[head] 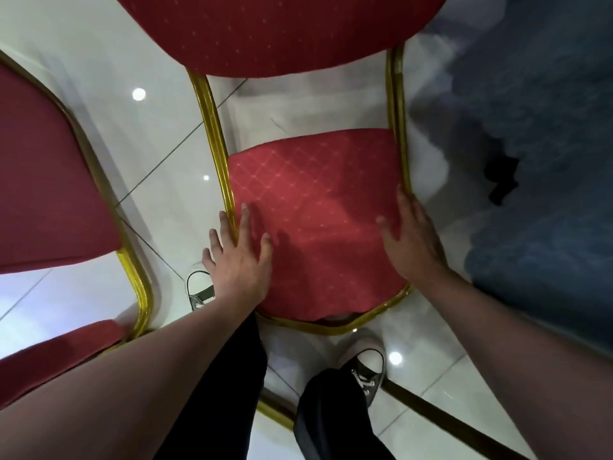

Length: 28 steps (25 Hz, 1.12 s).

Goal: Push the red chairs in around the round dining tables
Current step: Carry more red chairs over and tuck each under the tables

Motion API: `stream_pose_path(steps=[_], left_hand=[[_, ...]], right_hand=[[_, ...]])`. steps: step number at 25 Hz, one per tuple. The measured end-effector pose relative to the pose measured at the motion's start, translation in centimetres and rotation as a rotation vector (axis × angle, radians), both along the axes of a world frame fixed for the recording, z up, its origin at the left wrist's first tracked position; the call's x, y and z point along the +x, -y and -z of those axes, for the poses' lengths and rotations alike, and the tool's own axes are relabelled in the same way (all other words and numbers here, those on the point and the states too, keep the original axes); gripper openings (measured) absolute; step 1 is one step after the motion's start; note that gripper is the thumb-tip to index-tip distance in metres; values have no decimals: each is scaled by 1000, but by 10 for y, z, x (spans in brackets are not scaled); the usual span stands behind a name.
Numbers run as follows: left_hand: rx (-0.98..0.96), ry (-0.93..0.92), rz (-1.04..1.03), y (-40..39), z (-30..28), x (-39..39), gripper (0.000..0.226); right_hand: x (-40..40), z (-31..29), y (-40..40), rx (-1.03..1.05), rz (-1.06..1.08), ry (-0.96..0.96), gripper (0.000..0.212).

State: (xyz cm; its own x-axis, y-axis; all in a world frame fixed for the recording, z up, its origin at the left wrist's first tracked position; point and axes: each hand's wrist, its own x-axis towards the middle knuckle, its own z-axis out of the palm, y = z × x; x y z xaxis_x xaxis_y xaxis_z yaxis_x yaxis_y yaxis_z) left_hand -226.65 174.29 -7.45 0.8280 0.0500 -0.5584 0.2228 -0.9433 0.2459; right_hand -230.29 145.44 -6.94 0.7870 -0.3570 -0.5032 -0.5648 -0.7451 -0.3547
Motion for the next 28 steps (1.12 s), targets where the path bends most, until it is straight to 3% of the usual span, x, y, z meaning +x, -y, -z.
stream_pose_path(steps=[4,8,15,22,26,28], left_hand=[[-101,27,-6,-5,43,7,69],[-278,101,-67,-8,53,0,72],[-249,37,-129,-18,35,11,73],[-146,81,-177,-18,-69,27,65],[-43,86,-160,-22,-152,44,64],[23,75,-174,-26,-191,56,65]], right_hand=[[-1,44,10,-67,-2,-5,75],[-6,59,10,24,82,2,78],[0,41,7,60,89,-2,80],[10,-51,-8,43,159,90,76],[34,-138,-11,108,157,-32,71],[47,-179,-14,40,84,-32,71]])
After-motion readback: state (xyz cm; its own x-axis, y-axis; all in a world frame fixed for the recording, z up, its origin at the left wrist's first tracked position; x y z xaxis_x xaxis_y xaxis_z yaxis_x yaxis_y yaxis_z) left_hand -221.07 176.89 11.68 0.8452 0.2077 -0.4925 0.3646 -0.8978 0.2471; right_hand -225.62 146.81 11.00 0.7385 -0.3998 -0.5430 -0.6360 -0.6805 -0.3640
